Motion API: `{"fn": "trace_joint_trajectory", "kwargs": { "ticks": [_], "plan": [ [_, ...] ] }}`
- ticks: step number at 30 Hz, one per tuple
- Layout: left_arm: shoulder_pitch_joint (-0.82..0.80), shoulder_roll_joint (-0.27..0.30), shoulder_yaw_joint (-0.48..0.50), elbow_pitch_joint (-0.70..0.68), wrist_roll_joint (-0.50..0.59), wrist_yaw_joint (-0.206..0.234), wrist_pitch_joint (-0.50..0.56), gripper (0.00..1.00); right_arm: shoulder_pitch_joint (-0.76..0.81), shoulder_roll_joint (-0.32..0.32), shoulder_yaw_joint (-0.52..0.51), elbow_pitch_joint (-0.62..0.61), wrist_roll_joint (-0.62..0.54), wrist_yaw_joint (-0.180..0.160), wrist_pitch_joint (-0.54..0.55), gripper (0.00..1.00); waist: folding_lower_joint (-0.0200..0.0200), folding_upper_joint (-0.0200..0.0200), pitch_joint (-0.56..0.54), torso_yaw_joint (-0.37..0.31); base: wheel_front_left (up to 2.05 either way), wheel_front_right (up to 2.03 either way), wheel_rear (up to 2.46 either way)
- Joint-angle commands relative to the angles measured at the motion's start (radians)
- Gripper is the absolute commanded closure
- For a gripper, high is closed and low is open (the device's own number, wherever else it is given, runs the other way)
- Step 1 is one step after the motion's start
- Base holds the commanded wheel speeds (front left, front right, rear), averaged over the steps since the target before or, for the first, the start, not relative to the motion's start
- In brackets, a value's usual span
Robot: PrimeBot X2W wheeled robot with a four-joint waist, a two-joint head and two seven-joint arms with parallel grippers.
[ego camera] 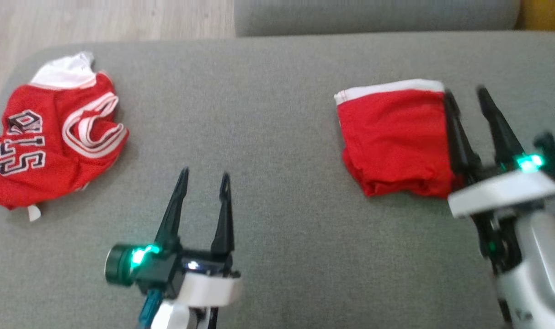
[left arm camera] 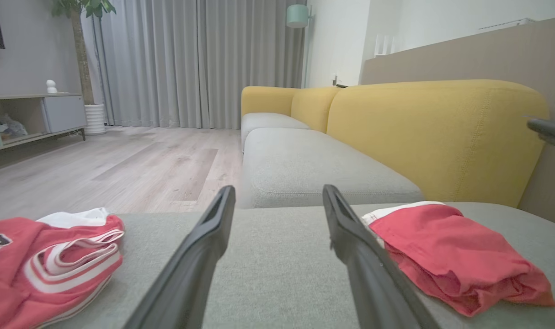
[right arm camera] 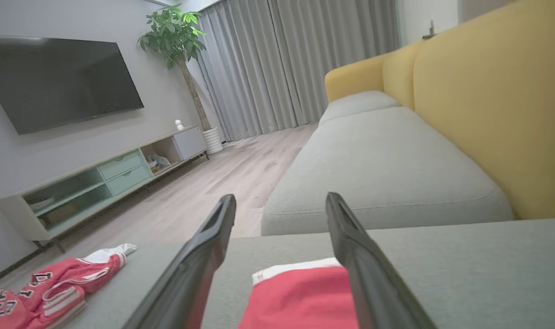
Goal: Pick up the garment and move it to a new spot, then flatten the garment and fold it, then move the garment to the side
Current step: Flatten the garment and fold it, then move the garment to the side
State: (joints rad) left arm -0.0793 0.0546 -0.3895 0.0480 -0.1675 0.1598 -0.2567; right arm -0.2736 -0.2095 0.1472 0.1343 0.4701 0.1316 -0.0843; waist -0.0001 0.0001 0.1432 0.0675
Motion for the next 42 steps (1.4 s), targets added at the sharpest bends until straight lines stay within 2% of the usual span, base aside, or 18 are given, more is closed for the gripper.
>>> {"fn": "trace_joint_trajectory", "kwargs": {
  "ticks": [1, 8, 10, 17, 21, 42],
  "plan": [
    [0.016, -0.004, 0.046, -0.037, -0.004, 0.006, -0.005, 0.0, 0.03, -0.025, 0.01, -0.011, -0.027, -0.001, -0.056, 0.0, 0.0001, -0.0001, -0.045, -0.005, 0.0, 0.0, 0.0],
    [0.121, -0.004, 0.097, -0.05, -0.007, -0.006, -0.005, 0.0, 0.163, -0.041, 0.031, 0.091, -0.082, -0.001, -0.162, 0.0, 0.0001, -0.0001, -0.121, -0.009, 0.0, 0.0, 0.0],
    [0.158, -0.004, 0.115, -0.052, 0.001, -0.011, -0.005, 0.0, 0.197, -0.04, 0.047, 0.119, -0.128, -0.001, -0.173, 0.0, 0.0001, -0.0001, -0.145, -0.011, 0.0, 0.0, 0.0],
    [0.238, -0.004, 0.158, -0.052, 0.021, -0.031, -0.005, 0.0, 0.294, 0.055, 0.015, 0.116, -0.248, -0.001, -0.177, 0.0, 0.0001, -0.0001, -0.195, -0.018, 0.0, 0.0, 0.0],
    [0.26, -0.004, 0.168, -0.047, 0.023, -0.037, -0.005, 0.0, 0.324, 0.08, 0.022, 0.119, -0.291, -0.001, -0.177, 0.0, 0.0001, -0.0001, -0.208, -0.022, 0.0, 0.0, 0.0],
    [0.269, -0.004, 0.185, -0.01, 0.02, -0.04, -0.005, 0.0, 0.326, 0.106, 0.008, 0.137, -0.318, -0.001, -0.177, 0.0, 0.0001, -0.0001, -0.213, -0.037, 0.0, 0.0, 0.0]
  ]
}}
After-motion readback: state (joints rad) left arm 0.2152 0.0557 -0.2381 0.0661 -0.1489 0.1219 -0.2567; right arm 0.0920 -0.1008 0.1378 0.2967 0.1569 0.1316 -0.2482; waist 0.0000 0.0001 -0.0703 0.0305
